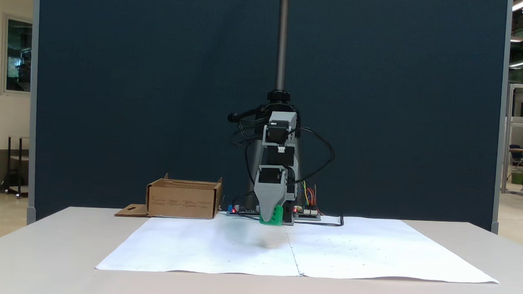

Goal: Grasp a green dice and put it in the bin.

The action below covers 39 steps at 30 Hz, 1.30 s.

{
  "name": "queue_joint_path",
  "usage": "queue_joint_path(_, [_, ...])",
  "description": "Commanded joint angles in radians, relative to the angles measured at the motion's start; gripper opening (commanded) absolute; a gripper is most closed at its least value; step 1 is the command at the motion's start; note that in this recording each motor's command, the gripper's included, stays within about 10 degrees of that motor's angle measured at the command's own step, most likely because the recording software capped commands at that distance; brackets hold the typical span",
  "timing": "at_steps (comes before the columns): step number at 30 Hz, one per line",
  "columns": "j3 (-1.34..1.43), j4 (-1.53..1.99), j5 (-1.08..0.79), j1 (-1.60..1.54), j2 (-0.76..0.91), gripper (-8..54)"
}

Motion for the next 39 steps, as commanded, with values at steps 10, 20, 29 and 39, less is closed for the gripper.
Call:
queue_joint_path(10, [-0.052,-0.155,0.048,0.207,0.176,12.7])
queue_joint_path(20, [-0.052,-0.178,0.074,0.469,0.339,12.7])
queue_joint_path(29, [-0.052,-0.158,0.074,0.627,0.414,12.7])
queue_joint_path(39, [-0.052,-0.107,0.072,0.801,0.439,12.7])
